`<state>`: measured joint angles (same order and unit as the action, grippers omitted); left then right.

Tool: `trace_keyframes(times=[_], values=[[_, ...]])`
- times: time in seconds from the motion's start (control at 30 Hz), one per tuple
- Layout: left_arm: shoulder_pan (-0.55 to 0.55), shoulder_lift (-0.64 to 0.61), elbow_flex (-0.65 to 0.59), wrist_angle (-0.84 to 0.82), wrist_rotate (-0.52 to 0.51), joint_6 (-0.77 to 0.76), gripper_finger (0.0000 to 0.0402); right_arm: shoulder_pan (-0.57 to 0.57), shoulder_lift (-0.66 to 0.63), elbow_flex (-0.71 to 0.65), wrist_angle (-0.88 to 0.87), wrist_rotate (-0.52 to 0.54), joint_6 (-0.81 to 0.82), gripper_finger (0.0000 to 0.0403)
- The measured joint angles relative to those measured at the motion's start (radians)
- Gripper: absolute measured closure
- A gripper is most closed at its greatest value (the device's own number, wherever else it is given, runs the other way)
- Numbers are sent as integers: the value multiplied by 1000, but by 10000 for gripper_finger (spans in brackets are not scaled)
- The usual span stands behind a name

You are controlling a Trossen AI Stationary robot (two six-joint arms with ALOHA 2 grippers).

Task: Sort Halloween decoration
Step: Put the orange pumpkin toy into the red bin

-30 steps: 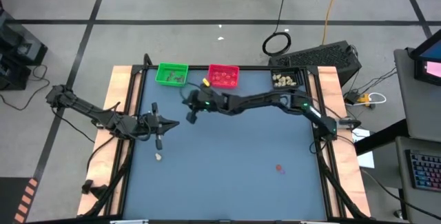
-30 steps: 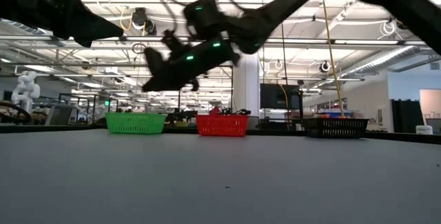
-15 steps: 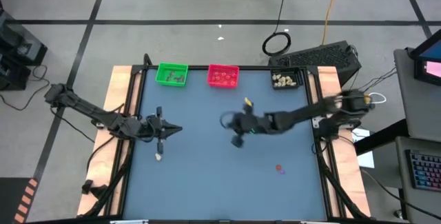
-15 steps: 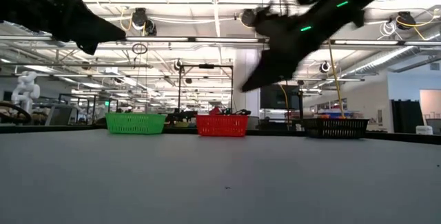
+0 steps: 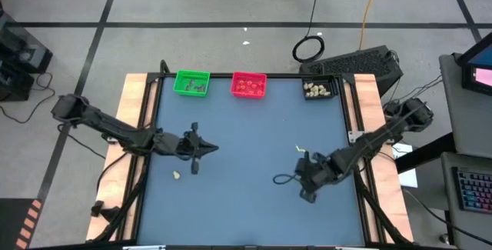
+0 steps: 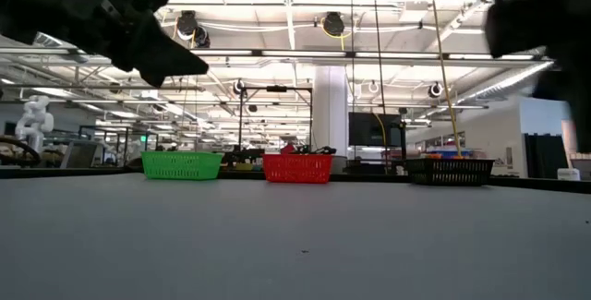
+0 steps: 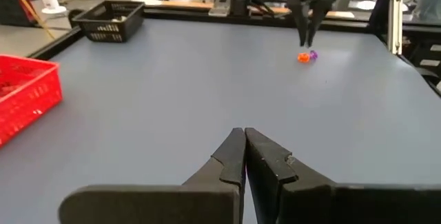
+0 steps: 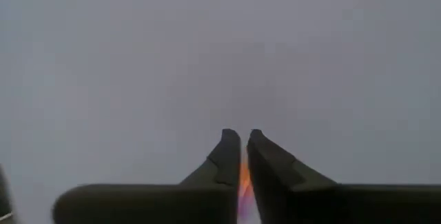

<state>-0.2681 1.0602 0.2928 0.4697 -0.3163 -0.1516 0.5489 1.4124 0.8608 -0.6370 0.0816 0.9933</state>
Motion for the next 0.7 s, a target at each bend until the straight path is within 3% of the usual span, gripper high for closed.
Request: trace_keyframes(times=[0.2, 0.4, 0.7], values=[[29, 88, 35, 30, 34, 1, 385, 75, 2, 0, -104, -30, 246, 304], [34, 117, 43, 25, 35, 1, 385, 68, 59, 0, -122, -32, 298, 234], [33, 117, 44, 23, 34, 1, 385, 59, 149, 0, -83, -63, 312, 224]])
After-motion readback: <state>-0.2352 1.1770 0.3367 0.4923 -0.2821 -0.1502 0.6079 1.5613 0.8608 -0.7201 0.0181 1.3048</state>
